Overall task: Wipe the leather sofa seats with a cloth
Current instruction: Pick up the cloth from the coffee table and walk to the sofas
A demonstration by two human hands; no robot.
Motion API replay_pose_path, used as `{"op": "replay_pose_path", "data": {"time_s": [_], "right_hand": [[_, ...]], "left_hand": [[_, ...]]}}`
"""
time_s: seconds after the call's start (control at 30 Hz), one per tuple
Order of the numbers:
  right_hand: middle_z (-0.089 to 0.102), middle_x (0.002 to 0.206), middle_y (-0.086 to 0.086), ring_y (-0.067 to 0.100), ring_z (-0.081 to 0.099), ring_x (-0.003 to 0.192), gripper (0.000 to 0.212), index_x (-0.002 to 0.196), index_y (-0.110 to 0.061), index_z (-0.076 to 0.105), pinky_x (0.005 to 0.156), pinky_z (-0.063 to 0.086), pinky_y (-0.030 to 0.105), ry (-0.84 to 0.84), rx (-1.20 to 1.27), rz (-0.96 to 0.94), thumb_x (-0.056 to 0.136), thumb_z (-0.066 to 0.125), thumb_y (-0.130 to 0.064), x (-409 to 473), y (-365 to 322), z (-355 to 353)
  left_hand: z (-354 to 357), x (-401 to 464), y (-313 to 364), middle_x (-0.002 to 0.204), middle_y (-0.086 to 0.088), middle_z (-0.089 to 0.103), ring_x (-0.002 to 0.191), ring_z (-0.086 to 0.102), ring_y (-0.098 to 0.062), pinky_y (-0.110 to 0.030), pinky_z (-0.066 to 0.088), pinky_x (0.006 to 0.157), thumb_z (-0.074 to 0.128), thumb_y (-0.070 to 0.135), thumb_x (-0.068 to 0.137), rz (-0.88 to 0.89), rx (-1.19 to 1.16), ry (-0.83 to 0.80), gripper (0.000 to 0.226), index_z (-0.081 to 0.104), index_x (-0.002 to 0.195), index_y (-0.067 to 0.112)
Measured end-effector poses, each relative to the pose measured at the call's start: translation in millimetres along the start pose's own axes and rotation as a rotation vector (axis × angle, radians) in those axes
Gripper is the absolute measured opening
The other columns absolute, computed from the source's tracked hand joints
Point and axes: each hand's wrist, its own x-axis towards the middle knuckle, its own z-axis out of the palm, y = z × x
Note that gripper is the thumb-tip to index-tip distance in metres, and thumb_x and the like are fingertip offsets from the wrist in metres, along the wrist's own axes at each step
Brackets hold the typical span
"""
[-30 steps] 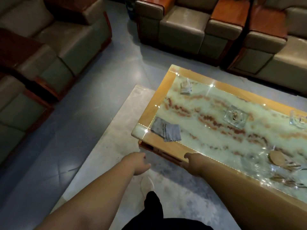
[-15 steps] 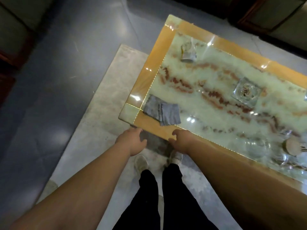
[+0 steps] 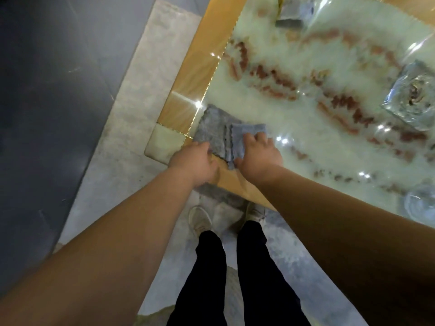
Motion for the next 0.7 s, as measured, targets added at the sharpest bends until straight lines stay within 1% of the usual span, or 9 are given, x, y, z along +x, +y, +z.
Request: {"op": "replay_pose_path", "data": {"time_s": [0.07,0.2,0.3,0.37,0.43,0.5,0.57,0.63,0.7], "right_hand": [[0.037,0.148,0.016,0.040,0.045,0.130,0.079,0.157,-0.029,0.026,0.101,0.045,0.047,0.020,-0.051,-0.029,0.091,0.066,-0.044,13.2,4.6,4.4],[0.041,0.140,0.018,0.043,0.050,0.122,0.061,0.150,-0.028,0.034,0.101,0.046,0.049,0.102,-0.089,-0.094,0.097,0.061,-0.035,27.9,16.8,17.8],[0.047,0.131,0.017,0.042,0.058,0.111,0.046,0.141,-0.025,0.042,0.084,0.049,0.042,0.093,-0.069,-0.138,0.098,0.057,-0.020,33.4,23.8,18.4],[0.050,0.129,0.015,0.041,0.059,0.109,0.040,0.135,-0.024,0.048,0.078,0.043,0.038,0.060,-0.078,-0.145,0.096,0.055,-0.018,31.8,25.7,12.3],[0.053,0.125,0.014,0.039,0.057,0.110,0.032,0.127,-0.020,0.054,0.079,0.039,0.037,0.052,-0.076,-0.144,0.096,0.054,-0.022,21.2,24.8,0.3],[0.054,0.121,0.013,0.036,0.056,0.109,0.028,0.123,-0.018,0.057,0.081,0.042,0.038,0.046,-0.084,-0.144,0.096,0.052,-0.027,3.7,22.7,-14.7],[0.051,0.119,0.012,0.036,0.057,0.102,0.026,0.122,-0.018,0.056,0.077,0.047,0.039,0.005,-0.064,-0.128,0.098,0.050,-0.028,-17.0,21.0,-30.1],[0.047,0.119,0.011,0.037,0.058,0.093,0.023,0.121,-0.018,0.054,0.073,0.050,0.040,-0.045,-0.053,-0.118,0.101,0.049,-0.026,-39.2,20.0,-46.6],[0.046,0.119,0.011,0.036,0.058,0.091,0.024,0.125,-0.020,0.055,0.075,0.053,0.042,-0.067,-0.056,-0.119,0.102,0.051,-0.024,-61.2,19.3,-64.6]], "left_hand": [[12.6,9.2,4.9,0.143,-0.012,0.050,0.126,0.055,-0.035,-0.047,0.052,0.101,0.056,0.046,0.098,0.001,0.026,0.026,0.056,0.048,0.148,0.021],[40.1,16.4,3.2,0.141,-0.013,0.045,0.128,0.047,-0.034,-0.045,0.047,0.099,0.057,0.040,0.097,0.009,0.072,0.169,0.053,0.048,0.145,0.020],[47.2,15.6,4.6,0.144,-0.013,0.042,0.127,0.046,-0.032,-0.043,0.046,0.098,0.057,0.036,0.098,0.000,0.074,0.206,0.052,0.045,0.146,0.020],[44.0,13.2,7.0,0.148,-0.013,0.038,0.130,0.045,-0.033,-0.044,0.046,0.101,0.054,0.037,0.100,-0.001,0.077,0.165,0.054,0.041,0.150,0.020],[34.5,7.3,8.4,0.151,-0.013,0.036,0.134,0.044,-0.034,-0.047,0.046,0.103,0.051,0.038,0.102,-0.003,0.076,0.091,0.058,0.036,0.156,0.021],[21.4,-3.8,10.5,0.152,-0.015,0.038,0.134,0.047,-0.036,-0.047,0.046,0.104,0.049,0.038,0.104,-0.018,0.078,0.010,0.059,0.033,0.159,0.021],[7.8,-19.7,14.2,0.153,-0.017,0.041,0.132,0.051,-0.038,-0.048,0.049,0.104,0.047,0.038,0.106,-0.027,0.085,-0.050,0.058,0.034,0.158,0.019],[-7.5,-38.9,19.0,0.154,-0.017,0.041,0.132,0.053,-0.038,-0.050,0.049,0.107,0.046,0.040,0.106,-0.020,0.120,-0.092,0.056,0.036,0.157,0.017],[-25.3,-61.1,23.8,0.153,-0.016,0.042,0.133,0.052,-0.038,-0.050,0.048,0.108,0.045,0.040,0.107,-0.007,0.136,-0.104,0.055,0.037,0.156,0.017]]}}
